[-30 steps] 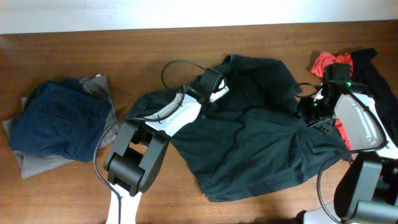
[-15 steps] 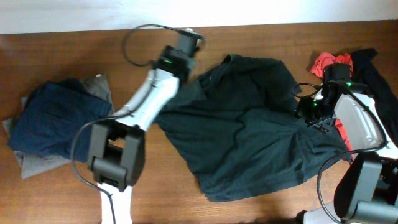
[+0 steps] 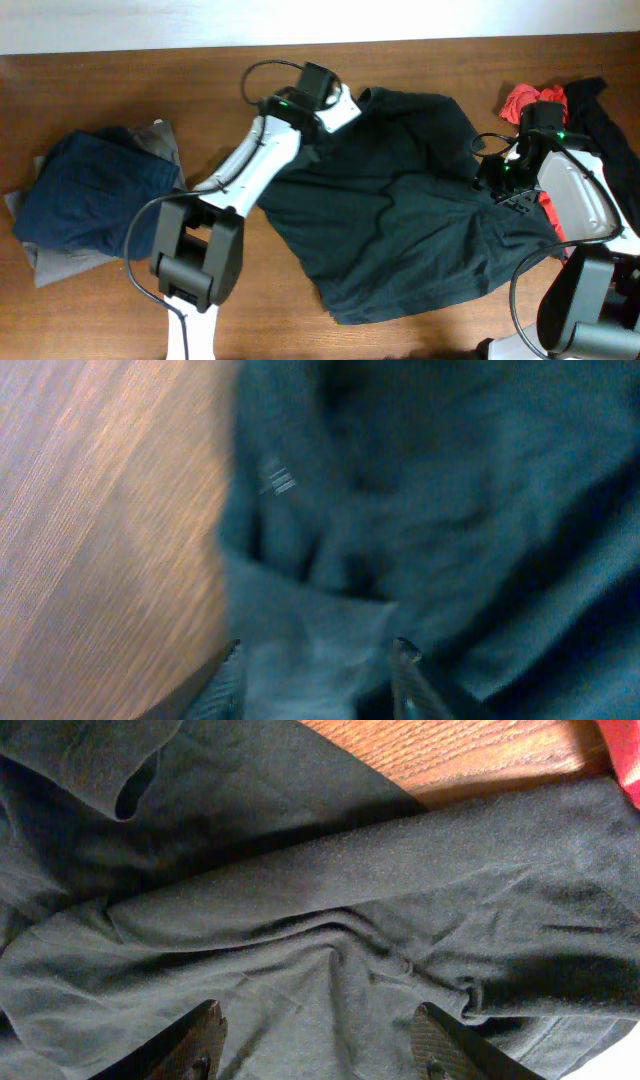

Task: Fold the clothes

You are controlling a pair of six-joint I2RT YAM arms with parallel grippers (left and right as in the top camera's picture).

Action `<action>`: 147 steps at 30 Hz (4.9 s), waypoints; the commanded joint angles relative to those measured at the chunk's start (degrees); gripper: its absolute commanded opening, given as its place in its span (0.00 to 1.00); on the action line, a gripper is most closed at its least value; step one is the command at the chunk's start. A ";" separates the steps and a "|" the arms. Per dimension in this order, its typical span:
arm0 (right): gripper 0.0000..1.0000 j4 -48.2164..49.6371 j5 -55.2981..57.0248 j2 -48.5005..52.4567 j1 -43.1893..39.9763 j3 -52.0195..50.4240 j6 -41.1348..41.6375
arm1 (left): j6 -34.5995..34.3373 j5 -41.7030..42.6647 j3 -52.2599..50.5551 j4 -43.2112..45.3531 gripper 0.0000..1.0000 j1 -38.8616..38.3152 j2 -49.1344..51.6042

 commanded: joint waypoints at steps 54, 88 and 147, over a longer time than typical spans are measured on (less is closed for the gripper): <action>0.55 1.42 -4.26 -0.09 2.95 -3.87 -2.75 | -22.18 -27.50 9.62 4.37 0.07 22.25 7.87; 0.04 37.31 0.04 15.41 -14.01 0.63 -2.95 | -22.18 -27.43 14.25 -3.82 0.99 20.17 7.80; 0.06 16.65 4.92 15.61 2.36 -2.71 4.13 | -20.94 -20.79 11.15 -2.38 0.53 26.67 14.29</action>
